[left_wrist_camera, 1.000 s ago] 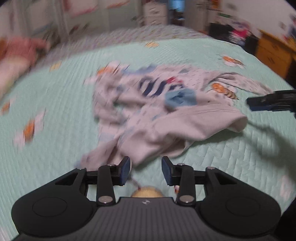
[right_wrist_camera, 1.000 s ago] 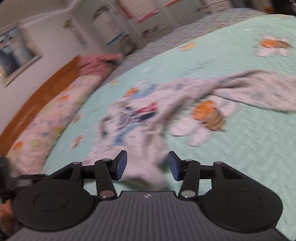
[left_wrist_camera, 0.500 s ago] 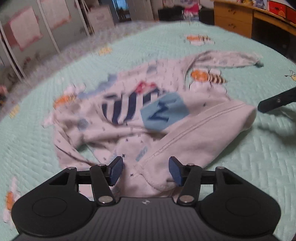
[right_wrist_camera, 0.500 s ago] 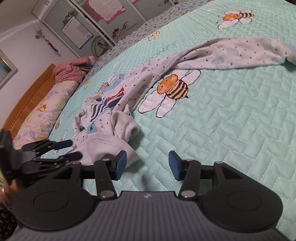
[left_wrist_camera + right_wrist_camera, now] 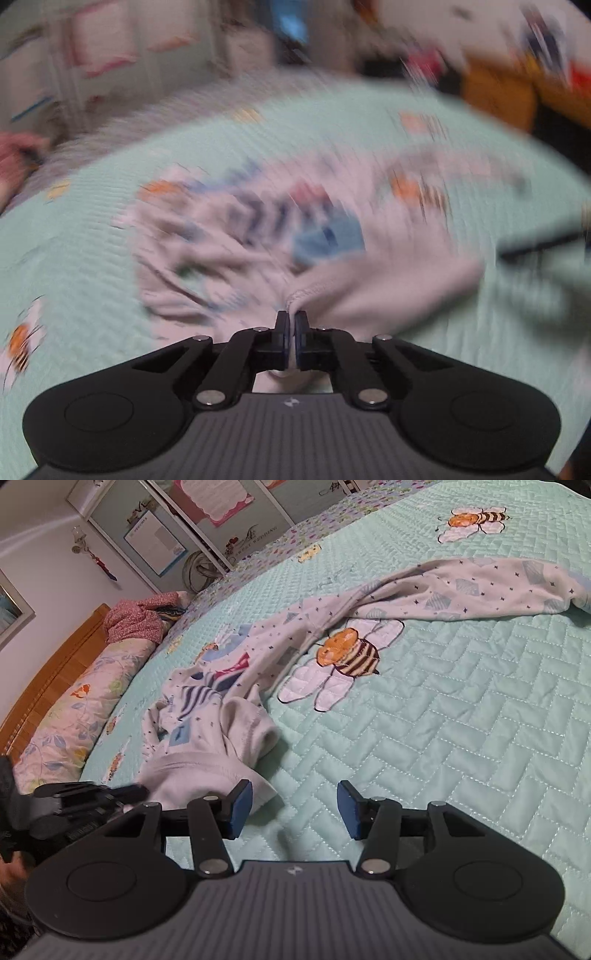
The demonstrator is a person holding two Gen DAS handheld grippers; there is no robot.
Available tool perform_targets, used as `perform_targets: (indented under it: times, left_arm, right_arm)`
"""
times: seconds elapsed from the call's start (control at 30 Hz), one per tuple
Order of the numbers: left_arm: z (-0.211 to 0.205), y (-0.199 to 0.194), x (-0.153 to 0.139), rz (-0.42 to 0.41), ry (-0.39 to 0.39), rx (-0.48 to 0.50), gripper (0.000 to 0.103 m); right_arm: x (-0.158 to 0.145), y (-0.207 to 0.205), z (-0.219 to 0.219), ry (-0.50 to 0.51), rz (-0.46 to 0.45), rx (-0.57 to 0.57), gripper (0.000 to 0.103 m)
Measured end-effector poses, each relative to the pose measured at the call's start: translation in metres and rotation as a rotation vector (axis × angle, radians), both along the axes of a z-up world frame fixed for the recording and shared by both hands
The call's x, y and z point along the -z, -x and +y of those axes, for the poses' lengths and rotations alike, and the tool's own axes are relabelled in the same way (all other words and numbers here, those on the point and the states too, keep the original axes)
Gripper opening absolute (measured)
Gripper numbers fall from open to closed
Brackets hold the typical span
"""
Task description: Fold clothes
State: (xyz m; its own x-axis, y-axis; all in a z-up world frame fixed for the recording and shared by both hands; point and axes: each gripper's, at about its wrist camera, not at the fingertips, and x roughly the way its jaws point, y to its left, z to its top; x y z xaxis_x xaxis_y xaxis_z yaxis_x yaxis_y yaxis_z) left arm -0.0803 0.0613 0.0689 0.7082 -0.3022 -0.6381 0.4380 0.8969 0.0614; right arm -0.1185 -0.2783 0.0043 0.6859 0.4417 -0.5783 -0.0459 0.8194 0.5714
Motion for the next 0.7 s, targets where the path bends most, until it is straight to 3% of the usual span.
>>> perform_targets:
  times: [0.13, 0.3, 0.43, 0.57, 0.6, 0.7]
  left_arm:
    - [0.06, 0.018, -0.037, -0.071, 0.173, -0.265, 0.002]
    - [0.108, 0.011, -0.034, -0.037, 0.142, -0.466, 0.002]
    - [0.126, 0.006, -0.027, 0.008, 0.212, -0.549, 0.002]
    - [0.12, 0.01, -0.017, 0.022, 0.19, -0.536, 0.002]
    - [0.119, 0.012, -0.015, 0.026, 0.183, -0.535, 0.002]
    - [0.117, 0.017, -0.007, 0.053, 0.186, -0.535, 0.002]
  right_arm:
    - [-0.016, 0.003, 0.01, 0.084, -0.065, -0.061, 0.053]
    - [-0.024, -0.004, 0.051, 0.317, -0.141, -0.194, 0.053]
    - [-0.027, -0.012, 0.085, 0.487, -0.209, -0.267, 0.054]
    - [-0.035, -0.034, 0.086, 0.444, -0.223, -0.245, 0.057]
    - [-0.035, -0.042, 0.084, 0.42, -0.21, -0.236, 0.063]
    - [-0.03, -0.065, 0.074, 0.355, -0.136, -0.202, 0.065]
